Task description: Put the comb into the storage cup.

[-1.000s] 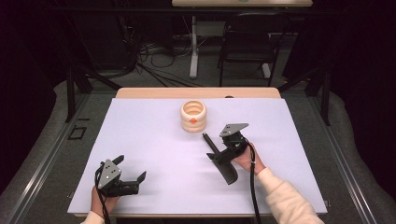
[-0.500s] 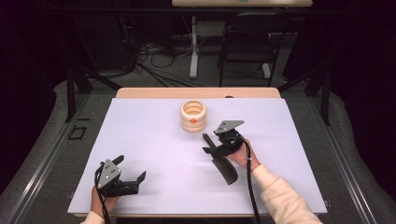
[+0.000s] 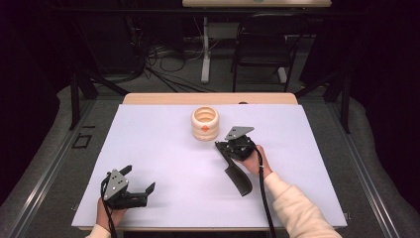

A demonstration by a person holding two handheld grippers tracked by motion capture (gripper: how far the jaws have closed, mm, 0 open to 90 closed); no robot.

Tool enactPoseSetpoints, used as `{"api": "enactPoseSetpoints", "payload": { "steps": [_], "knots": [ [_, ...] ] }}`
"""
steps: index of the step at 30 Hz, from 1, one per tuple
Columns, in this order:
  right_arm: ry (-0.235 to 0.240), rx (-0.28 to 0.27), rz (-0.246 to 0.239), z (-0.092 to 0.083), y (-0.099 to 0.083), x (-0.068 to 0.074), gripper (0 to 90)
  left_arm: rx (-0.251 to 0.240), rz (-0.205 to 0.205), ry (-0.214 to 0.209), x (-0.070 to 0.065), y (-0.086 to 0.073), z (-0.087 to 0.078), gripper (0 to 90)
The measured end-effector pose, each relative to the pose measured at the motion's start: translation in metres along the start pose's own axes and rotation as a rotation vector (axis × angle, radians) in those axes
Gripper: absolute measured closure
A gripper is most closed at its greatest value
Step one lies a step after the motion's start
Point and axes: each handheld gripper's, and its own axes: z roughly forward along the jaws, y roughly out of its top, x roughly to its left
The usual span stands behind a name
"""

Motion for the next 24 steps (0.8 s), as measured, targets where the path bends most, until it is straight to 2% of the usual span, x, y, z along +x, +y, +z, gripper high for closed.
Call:
{"api": "enactPoseSetpoints", "payload": {
  "steps": [2,10,18,24],
  "knots": [
    [-0.01,0.031,-0.023,0.006,0.0,0.0,90.0,0.0,-0.001,0.001,0.0,0.0,0.0,0.0],
    [0.005,0.063,-0.059,0.017,0.005,0.006,90.0,-0.004,0.001,0.004,-0.001,0.0,-0.001,0.0],
    [0.006,0.075,-0.061,0.026,0.008,0.006,90.0,-0.006,0.003,0.003,0.0,0.0,0.0,0.0],
    [0.003,0.109,-0.073,0.035,0.005,0.005,90.0,0.002,0.004,-0.004,-0.001,0.0,0.001,0.0]
  ]
}}
